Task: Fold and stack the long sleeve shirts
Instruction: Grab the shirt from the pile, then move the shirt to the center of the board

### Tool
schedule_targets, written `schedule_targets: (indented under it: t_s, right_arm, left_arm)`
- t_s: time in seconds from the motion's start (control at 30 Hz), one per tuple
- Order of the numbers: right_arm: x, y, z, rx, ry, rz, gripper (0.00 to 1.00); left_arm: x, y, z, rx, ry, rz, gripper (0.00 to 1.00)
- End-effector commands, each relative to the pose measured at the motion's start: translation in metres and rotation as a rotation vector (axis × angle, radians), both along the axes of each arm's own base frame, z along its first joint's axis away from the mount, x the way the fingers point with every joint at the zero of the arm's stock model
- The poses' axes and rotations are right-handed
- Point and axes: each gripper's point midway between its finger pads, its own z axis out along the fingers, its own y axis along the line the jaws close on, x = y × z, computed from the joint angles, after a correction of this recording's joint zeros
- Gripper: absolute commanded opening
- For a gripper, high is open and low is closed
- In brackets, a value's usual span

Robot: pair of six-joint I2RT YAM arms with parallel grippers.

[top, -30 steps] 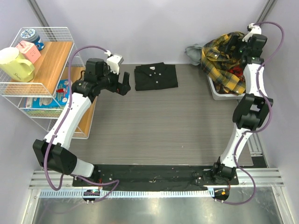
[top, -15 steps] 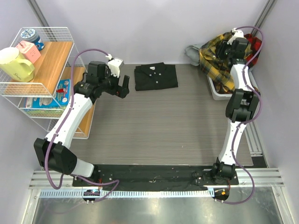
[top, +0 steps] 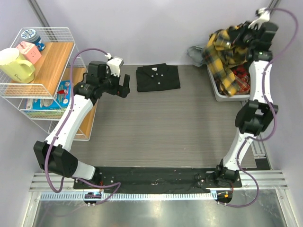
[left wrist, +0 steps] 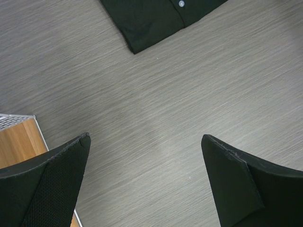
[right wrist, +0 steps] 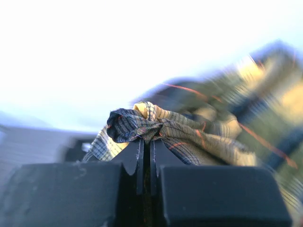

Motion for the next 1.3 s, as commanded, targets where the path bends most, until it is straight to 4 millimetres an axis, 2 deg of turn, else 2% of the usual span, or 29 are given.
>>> schedule_targets:
  t_s: [0.0, 0.1, 0.2, 0.23, 0.3, 0.33, 0.37, 0.4, 0.43, 0.47, 0.5, 0.53, 0.57, 0.6, 0.63, 0.67, 0.7, 0.73, 0.77, 0.8, 0.83, 0.9, 0.93, 1.03, 1.07, 1.13, 1.17, 1.23, 1.27]
  right_arm:
    - [-0.117, 0.072, 0.215, 0.058, -0.449, 0.244, 0.01]
    - [-0.158, 0.098, 0.256, 0.144, -0.516, 0.351, 0.01]
    - [-0.2, 0.133, 0.293, 0.202, -0.583, 0.472, 0.01]
    - [-0.212, 0.153, 0.3, 0.22, -0.591, 0.527, 0.01]
    - [-0.228, 0.17, 0.305, 0.253, -0.583, 0.578, 0.01]
    - [-0.245, 0.181, 0.311, 0.265, -0.597, 0.611, 0.01]
    - [-0.253, 0.184, 0.31, 0.268, -0.594, 0.633, 0.01]
    - [-0.245, 0.184, 0.294, 0.279, -0.551, 0.629, 0.01]
    - [-0.262, 0.183, 0.295, 0.262, -0.55, 0.62, 0.01]
    - [-0.259, 0.173, 0.285, 0.241, -0.532, 0.581, 0.01]
    - [-0.238, 0.16, 0.246, 0.257, -0.441, 0.533, 0.01]
    - [-0.255, 0.151, 0.244, 0.228, -0.459, 0.499, 0.01]
    - [-0.248, 0.118, 0.227, 0.216, -0.432, 0.406, 0.01]
    - [-0.242, 0.104, 0.184, 0.229, -0.332, 0.389, 0.01]
    - [-0.243, 0.083, 0.164, 0.182, -0.316, 0.339, 0.01]
    - [-0.257, 0.071, 0.152, 0.134, -0.309, 0.297, 0.01]
    - [-0.255, 0.04, 0.091, 0.166, -0.135, 0.211, 0.01]
    - [-0.263, 0.031, 0.062, 0.139, -0.062, 0.195, 0.03]
    - [-0.273, 0.013, 0.027, -0.056, -0.042, 0.193, 0.12]
    - [-0.293, 0.014, -0.023, -0.031, 0.147, 0.181, 0.46]
    - [-0.301, 0.006, -0.044, -0.191, 0.168, 0.192, 0.62]
    - [-0.323, 0.009, -0.072, -0.213, 0.288, 0.192, 0.86]
    - [-0.327, 0.009, -0.074, -0.223, 0.297, 0.19, 0.87]
    - [-0.336, 0.018, -0.076, -0.253, 0.274, 0.224, 0.93]
    - [-0.337, 0.021, -0.081, -0.259, 0.272, 0.245, 0.95]
    - [-0.337, 0.026, -0.089, -0.252, 0.291, 0.266, 0.95]
    - [-0.338, 0.03, -0.098, -0.24, 0.314, 0.282, 0.95]
    - [-0.339, 0.042, -0.112, -0.232, 0.355, 0.335, 0.98]
    - [-0.341, 0.045, -0.126, -0.228, 0.391, 0.343, 1.0]
  left_arm:
    - [0.0, -0.001, 0.041, -0.073, -0.093, 0.033, 1.0]
    - [-0.001, 0.002, 0.046, -0.078, -0.106, 0.048, 1.0]
    - [-0.003, 0.003, 0.05, -0.086, -0.115, 0.057, 1.0]
    - [-0.003, 0.003, 0.05, -0.085, -0.114, 0.059, 1.0]
    - [-0.004, 0.005, 0.052, -0.086, -0.12, 0.065, 1.0]
    - [-0.005, 0.005, 0.051, -0.087, -0.118, 0.068, 1.0]
    - [-0.005, 0.006, 0.05, -0.087, -0.116, 0.072, 1.0]
    - [-0.006, 0.007, 0.048, -0.086, -0.111, 0.074, 1.0]
    - [-0.007, 0.006, 0.044, -0.083, -0.101, 0.072, 1.0]
    - [-0.009, 0.005, 0.043, -0.087, -0.096, 0.065, 1.0]
    - [-0.01, 0.006, 0.039, -0.084, -0.086, 0.062, 1.0]
    - [-0.012, 0.005, 0.03, -0.079, -0.066, 0.052, 1.0]
    - [-0.016, 0.002, 0.023, -0.072, -0.047, 0.021, 1.0]
    - [-0.019, 0.002, 0.016, -0.062, -0.031, 0.006, 1.0]
    - [-0.022, 0.001, 0.009, -0.059, -0.011, -0.011, 1.0]
    - [-0.027, -0.001, -0.005, -0.028, 0.007, -0.054, 1.0]
    - [-0.032, -0.006, -0.011, -0.039, 0.028, -0.102, 1.0]
    - [-0.036, -0.01, -0.018, -0.037, 0.04, -0.147, 1.0]
    - [-0.042, -0.014, -0.031, -0.022, 0.058, -0.206, 1.0]
    - [-0.05, -0.024, -0.035, -0.054, 0.078, -0.278, 1.0]
    - [-0.052, -0.029, -0.047, -0.05, 0.107, -0.312, 1.0]
    - [-0.056, -0.034, -0.066, -0.022, 0.137, -0.371, 1.0]
    - [-0.055, -0.039, -0.084, -0.01, 0.185, -0.389, 1.0]
    - [-0.05, -0.053, -0.108, 0.019, 0.233, -0.421, 1.0]
    - [-0.045, -0.057, -0.128, 0.026, 0.285, -0.42, 1.0]
    - [-0.038, -0.068, -0.139, 0.01, 0.322, -0.411, 0.96]
    - [-0.039, -0.076, -0.159, 0.008, 0.38, -0.425, 0.92]
    - [-0.035, -0.09, -0.167, -0.016, 0.403, -0.424, 0.91]
    - [-0.036, -0.1, -0.172, -0.017, 0.408, -0.434, 0.9]
